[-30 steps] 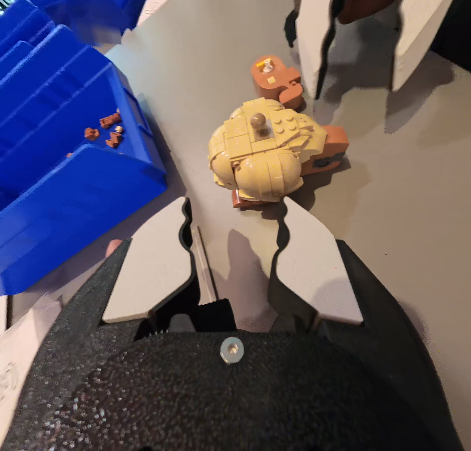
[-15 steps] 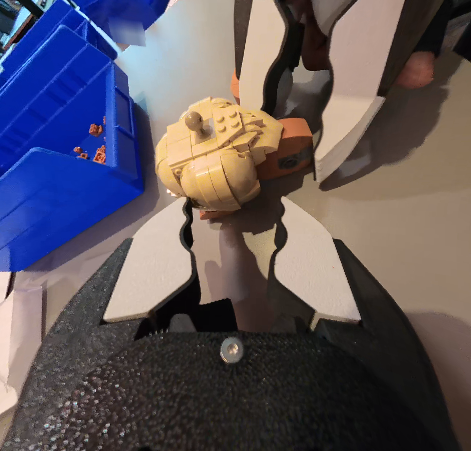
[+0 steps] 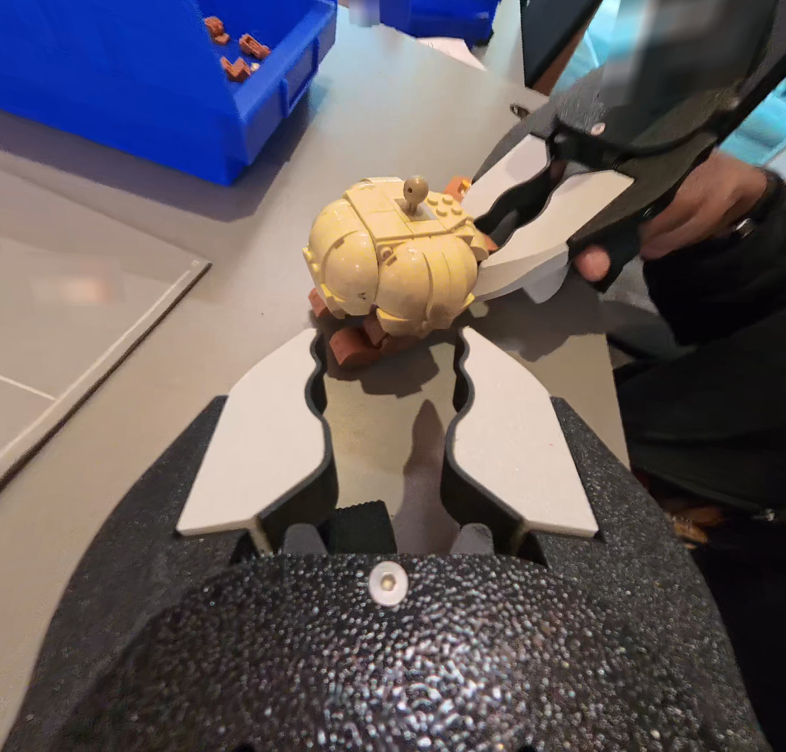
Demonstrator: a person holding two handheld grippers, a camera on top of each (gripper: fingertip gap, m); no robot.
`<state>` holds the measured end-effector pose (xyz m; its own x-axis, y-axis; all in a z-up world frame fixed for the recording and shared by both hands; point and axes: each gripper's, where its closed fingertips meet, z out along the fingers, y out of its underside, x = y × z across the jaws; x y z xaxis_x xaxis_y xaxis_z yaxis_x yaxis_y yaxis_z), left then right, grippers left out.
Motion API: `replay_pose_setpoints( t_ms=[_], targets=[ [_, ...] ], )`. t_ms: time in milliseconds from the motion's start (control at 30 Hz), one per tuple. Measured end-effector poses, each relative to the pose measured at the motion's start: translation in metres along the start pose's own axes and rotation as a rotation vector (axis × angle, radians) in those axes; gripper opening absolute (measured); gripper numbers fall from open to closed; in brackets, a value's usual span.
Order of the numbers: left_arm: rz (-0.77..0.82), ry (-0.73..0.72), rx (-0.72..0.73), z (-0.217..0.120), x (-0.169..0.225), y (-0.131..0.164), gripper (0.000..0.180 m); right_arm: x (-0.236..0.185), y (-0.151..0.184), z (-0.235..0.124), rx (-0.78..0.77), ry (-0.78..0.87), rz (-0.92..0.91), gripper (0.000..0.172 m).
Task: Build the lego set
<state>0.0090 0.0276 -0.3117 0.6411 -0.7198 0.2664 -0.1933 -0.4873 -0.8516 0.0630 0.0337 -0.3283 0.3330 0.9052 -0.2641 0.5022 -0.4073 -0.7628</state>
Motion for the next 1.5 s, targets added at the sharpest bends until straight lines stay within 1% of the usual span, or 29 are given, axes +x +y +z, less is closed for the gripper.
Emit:
replay_pose_setpoints(
  t_ms=[67,133,200,267,333,467,533,600,700,800,900,1067,1133,1333,1500],
  targets=[
    [-0.021,-0.015,0.025,-0.004,0.0,0.0,0.057,0.001,0.001,0.001,-0.015,0.017,-0.02,0.022],
    [-0.048,-0.046,0.019,-0.005,-0.002,0.002,0.057,0.0,-0.002,0.001,-0.015,0.016,-0.016,0.022],
    [-0.117,-0.053,0.016,-0.007,0.0,0.005,0.056,-0.002,-0.007,0.001,0.007,-0.007,0.018,0.022],
    [-0.227,-0.036,0.053,-0.009,0.006,0.004,0.054,-0.004,-0.012,0.0,0.039,-0.051,0.075,0.021],
    [-0.349,0.014,0.121,-0.013,0.017,0.002,0.05,-0.005,-0.014,-0.001,0.063,-0.093,0.133,0.021],
    [-0.685,0.194,0.312,-0.017,0.048,-0.005,0.044,-0.005,-0.016,-0.002,0.096,-0.123,0.208,0.021],
    [-0.839,0.258,0.372,-0.013,0.056,-0.004,0.043,-0.007,-0.019,-0.002,0.118,-0.144,0.237,0.021],
    [-0.934,0.291,0.41,-0.008,0.058,-0.005,0.043,-0.011,-0.022,-0.001,0.143,-0.175,0.267,0.021],
    [-0.997,0.27,0.426,0.001,0.053,-0.005,0.043,-0.016,-0.021,0.001,0.152,-0.216,0.304,0.021],
    [-1.05,0.231,0.447,0.006,0.044,-0.004,0.043,-0.016,-0.022,0.002,0.155,-0.201,0.298,0.021],
    [-1.063,0.189,0.47,0.008,0.037,-0.004,0.041,-0.018,-0.025,0.001,0.161,-0.198,0.299,0.021],
    [-1.09,0.144,0.514,0.012,0.033,-0.005,0.038,-0.023,-0.029,0.0,0.194,-0.274,0.357,0.021],
    [-1.106,0.133,0.543,0.012,0.032,-0.006,0.038,-0.023,-0.03,0.0,0.202,-0.279,0.364,0.021],
    [-1.172,0.143,0.654,0.01,0.031,-0.01,0.033,-0.023,-0.037,-0.002,0.242,-0.289,0.384,0.021],
    [-1.188,0.166,0.664,0.013,0.038,-0.011,0.032,-0.027,-0.042,-0.003,0.284,-0.333,0.416,0.021]
  ],
)
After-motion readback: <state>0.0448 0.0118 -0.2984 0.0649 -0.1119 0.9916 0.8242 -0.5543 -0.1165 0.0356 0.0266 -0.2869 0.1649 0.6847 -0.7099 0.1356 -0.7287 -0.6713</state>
